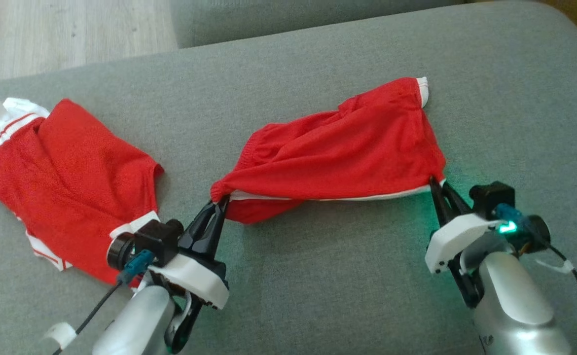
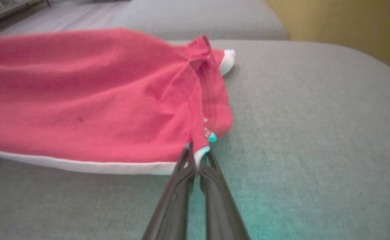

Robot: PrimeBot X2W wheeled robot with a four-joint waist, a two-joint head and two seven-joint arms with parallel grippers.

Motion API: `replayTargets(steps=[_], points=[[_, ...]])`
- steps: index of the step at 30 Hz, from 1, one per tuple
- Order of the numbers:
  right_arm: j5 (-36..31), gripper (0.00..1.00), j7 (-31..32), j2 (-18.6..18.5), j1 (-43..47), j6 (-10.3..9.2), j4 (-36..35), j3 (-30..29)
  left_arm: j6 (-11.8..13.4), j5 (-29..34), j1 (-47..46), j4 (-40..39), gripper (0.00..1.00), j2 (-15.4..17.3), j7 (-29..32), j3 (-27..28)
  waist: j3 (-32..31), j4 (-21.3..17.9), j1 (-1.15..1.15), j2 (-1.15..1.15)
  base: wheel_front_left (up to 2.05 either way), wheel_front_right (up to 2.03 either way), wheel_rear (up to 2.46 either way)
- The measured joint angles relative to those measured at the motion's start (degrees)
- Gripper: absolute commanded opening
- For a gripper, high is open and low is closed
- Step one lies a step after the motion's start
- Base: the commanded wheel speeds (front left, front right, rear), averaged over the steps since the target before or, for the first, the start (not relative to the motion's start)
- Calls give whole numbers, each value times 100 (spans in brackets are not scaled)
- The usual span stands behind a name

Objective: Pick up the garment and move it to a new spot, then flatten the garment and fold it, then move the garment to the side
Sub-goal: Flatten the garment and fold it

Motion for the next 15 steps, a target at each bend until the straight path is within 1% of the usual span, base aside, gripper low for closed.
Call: replayTargets(steps=[7, 11, 15], points=[[311, 0, -27, 0, -25, 0, -879, 67, 125, 25, 2, -223, 0, 237, 68, 23, -273, -77, 0, 0, 0, 0, 0], [332, 0, 185, -1, -240, 0, -1419, 133, 200, 138, -28, -453, 0, 417, 153, 44, -431, -108, 0, 0, 0, 0, 0], [334, 0, 381, -3, -615, 0, -1909, 205, 204, 288, -290, -730, 0, 706, 330, 137, -614, -146, 0, 0, 0, 0, 0]])
